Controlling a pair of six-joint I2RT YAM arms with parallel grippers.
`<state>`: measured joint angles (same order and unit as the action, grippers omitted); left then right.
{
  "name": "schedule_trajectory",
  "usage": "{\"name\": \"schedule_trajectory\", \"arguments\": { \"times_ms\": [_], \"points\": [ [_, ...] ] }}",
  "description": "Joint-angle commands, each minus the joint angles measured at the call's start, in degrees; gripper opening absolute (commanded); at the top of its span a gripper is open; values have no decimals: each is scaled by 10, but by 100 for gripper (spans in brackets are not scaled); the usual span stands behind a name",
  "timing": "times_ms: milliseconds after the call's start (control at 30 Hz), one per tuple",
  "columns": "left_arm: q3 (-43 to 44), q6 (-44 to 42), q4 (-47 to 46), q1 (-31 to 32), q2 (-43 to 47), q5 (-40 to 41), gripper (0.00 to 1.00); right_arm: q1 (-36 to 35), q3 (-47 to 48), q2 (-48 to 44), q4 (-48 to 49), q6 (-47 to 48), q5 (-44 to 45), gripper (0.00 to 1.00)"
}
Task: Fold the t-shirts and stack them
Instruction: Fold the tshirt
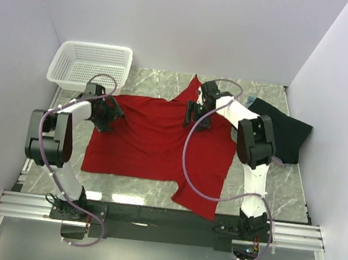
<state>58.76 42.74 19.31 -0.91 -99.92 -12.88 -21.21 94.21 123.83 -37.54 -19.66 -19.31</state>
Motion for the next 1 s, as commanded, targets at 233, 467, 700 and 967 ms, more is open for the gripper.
{"name": "schedule_trajectory", "arguments": {
  "times_ms": [233,467,700,967],
  "points": [
    [126,-43,42,1,-117,82,89,33,252,145,-96,15,20,72],
    [124,-52,20,21,-67,83,88,41,264,127,-97,23,-5,72],
    [34,-10,13,35,102,155,89,48,271,85,-99,30,-15,72],
    [-70,111,146,35,269,322,83,68,240,29,-101,3,-29,72]
  ]
}}
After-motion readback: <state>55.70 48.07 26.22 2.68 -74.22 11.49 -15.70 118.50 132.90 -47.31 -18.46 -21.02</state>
